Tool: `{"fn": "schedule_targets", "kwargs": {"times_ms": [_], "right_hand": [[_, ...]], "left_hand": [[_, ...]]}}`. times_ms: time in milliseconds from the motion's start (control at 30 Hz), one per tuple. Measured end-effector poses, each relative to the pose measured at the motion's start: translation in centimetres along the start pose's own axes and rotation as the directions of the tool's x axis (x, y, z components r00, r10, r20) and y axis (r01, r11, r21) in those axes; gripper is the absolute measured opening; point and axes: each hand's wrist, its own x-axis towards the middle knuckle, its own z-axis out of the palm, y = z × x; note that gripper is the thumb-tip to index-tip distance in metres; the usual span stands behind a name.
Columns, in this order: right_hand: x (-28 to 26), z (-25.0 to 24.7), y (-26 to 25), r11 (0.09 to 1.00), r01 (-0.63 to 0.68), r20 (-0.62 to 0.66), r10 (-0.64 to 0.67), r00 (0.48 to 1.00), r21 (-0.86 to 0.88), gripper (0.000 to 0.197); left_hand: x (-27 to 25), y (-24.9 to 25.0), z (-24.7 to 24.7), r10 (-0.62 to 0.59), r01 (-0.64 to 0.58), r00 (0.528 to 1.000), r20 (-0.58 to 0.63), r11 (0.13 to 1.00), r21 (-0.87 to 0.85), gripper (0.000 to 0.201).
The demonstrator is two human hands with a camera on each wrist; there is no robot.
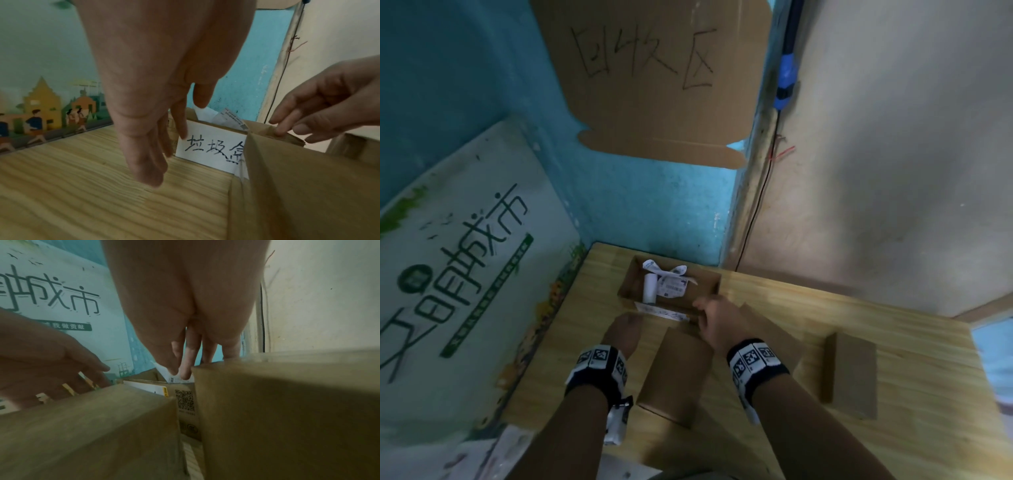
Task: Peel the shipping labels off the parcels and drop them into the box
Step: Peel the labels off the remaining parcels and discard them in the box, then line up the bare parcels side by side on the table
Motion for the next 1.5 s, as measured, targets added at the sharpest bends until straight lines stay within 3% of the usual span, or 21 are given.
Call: {"fn": "schedule_targets", "kwargs": {"times_ms": [100,267,433,533,633,700,767,833,933,1067,1167,1267,1500], "right_hand": [[-1.0,-0.4,0.0,0.999,0.051,-0.043,-0.051,0.998,-0.005,0.036],[-2.7,0.1,-0.2,0.996,0.085,-0.147,-0.085,0.985,-0.007,0.027],[-4.8,-0.3,-0.9,0.999,0.023,-0.155,-0.028,0.988,-0.035,0.017],[-5.5,-0.7,-0.1,0.998,-0.053,-0.209,0.057,0.976,0.025,0.02],[-5.8,-0.5,1.8,0.992,-0.092,-0.241,0.07,0.968,-0.081,0.035],[-6.5,-0.4,3.1,0.963,-0.137,-0.195,0.091,0.976,-0.233,0.058],[-7.1,-0.3,4.4,0.919,-0.173,-0.115,0.14,0.983,-0.354,0.084],[-7.6,0.1,5.5,0.894,-0.225,-0.059,0.22,0.974,-0.387,0.098],[-8.3,0.2,6.9,0.905,-0.307,-0.063,0.302,0.951,-0.294,0.102],[-9.5,-0.1,8.5,0.927,-0.346,-0.145,0.326,0.934,-0.146,0.098],[-10.8,-0.7,9.8,0.922,-0.384,-0.168,0.386,0.907,0.047,0.095],[-12.3,-1.5,11.2,0.888,-0.409,-0.19,0.447,0.874,0.209,0.092],[-15.0,-1.6,14.7,0.81,-0.451,-0.163,0.536,0.828,0.376,0.095]], "left_hand": [[-0.1,-0.2,1.0,0.007,-0.005,0.993,0.115,1.0,-0.021,0.039],[-1.0,-0.8,2.1,0.007,-0.008,0.988,0.152,1.0,0.007,0.037],[-2.6,-1.1,2.8,-0.028,0.04,0.979,0.202,0.998,-0.056,0.031],[-3.0,-1.4,3.4,-0.012,0.051,0.976,0.218,0.983,-0.174,0.042],[-2.4,-2.6,4.2,0.013,0.033,0.976,0.218,0.978,-0.207,0.056],[-2.8,-2.9,4.7,0.035,0.002,0.978,0.207,0.984,-0.176,0.068],[-4.0,-2.5,5.0,0.043,-0.04,0.986,0.162,0.999,-0.024,0.086],[-5.0,-2.1,5.6,0.041,-0.063,0.991,0.126,0.981,0.181,0.107],[-6.5,-1.3,7.0,0.054,-0.086,0.993,0.101,0.93,0.357,0.141],[-8.3,-0.9,9.5,0.056,-0.062,0.998,0.027,0.832,0.551,0.143],[-9.5,-0.9,10.8,0.053,-0.029,0.998,-0.031,0.852,0.523,0.137],[-10.1,-0.8,11.4,0.062,-0.05,0.998,-0.017,0.906,0.42,0.133],[-11.7,0.9,13.7,0.061,-0.046,0.998,-0.035,0.942,0.332,0.13]]}}
